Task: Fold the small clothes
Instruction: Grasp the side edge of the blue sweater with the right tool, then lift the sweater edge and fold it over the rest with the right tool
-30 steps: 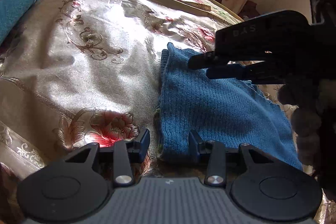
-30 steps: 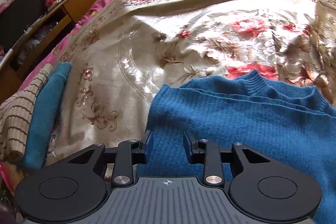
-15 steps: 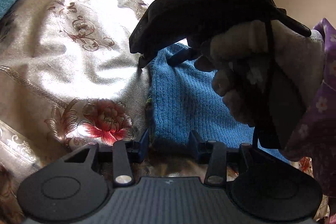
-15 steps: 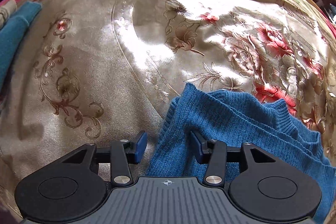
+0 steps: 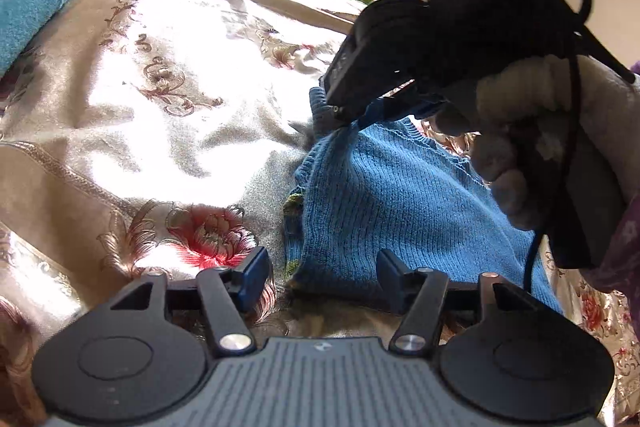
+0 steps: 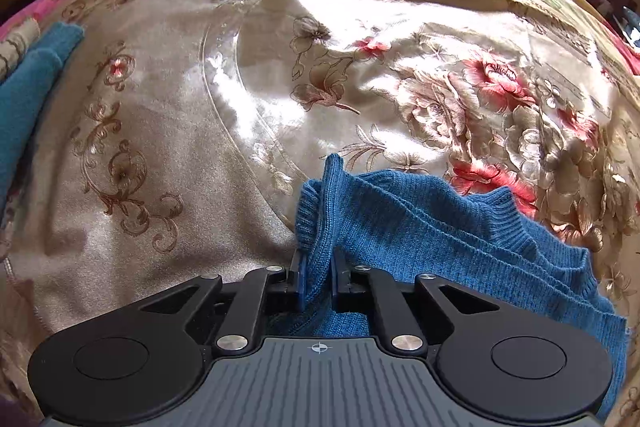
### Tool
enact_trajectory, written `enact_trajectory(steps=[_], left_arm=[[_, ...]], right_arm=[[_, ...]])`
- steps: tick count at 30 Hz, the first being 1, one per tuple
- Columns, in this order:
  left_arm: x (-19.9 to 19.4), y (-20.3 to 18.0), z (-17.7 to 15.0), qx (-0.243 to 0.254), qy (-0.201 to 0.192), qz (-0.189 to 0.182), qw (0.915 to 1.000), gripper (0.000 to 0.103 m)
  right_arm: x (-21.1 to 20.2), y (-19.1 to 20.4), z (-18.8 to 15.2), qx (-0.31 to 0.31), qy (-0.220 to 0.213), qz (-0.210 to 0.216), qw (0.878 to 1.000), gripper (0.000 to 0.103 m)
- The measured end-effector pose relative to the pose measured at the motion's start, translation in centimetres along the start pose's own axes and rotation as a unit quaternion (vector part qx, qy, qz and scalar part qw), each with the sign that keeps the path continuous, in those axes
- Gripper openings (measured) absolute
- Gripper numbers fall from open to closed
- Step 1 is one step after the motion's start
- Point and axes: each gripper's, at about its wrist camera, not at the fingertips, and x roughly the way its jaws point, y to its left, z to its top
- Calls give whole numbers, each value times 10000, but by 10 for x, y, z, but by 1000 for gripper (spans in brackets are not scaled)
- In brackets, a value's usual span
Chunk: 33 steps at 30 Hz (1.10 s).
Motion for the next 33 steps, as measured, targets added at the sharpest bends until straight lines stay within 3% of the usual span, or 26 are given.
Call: enact_trajectory(steps=[5,10,17,21,24,33], left_arm=[[1,-14,-5,301,-116,247,9992,68],[10,-23,-5,441,-169,463,9978,78],[25,-29,0,326,-186,467,9982,77],[28,-47,4,453,-60,287,9985,40],[26,-74,9,721,-105,124,9973,21],[22,-177,13,1886,-187,-682,9795,20]], right_arm=[[-26,-29,-13,322,-325,493,9977,9],[-37,-53,-21,629,-516,906,9926,9],[-58,-86,-34,959,-735,1265,9846,9],[-71,-111,-40,1160,-830,1411,9797,9],[-84,-134,-50,1291,-959,1449,9763,9],[-119,-227,-87,2080,-1456,1522,9552,9]])
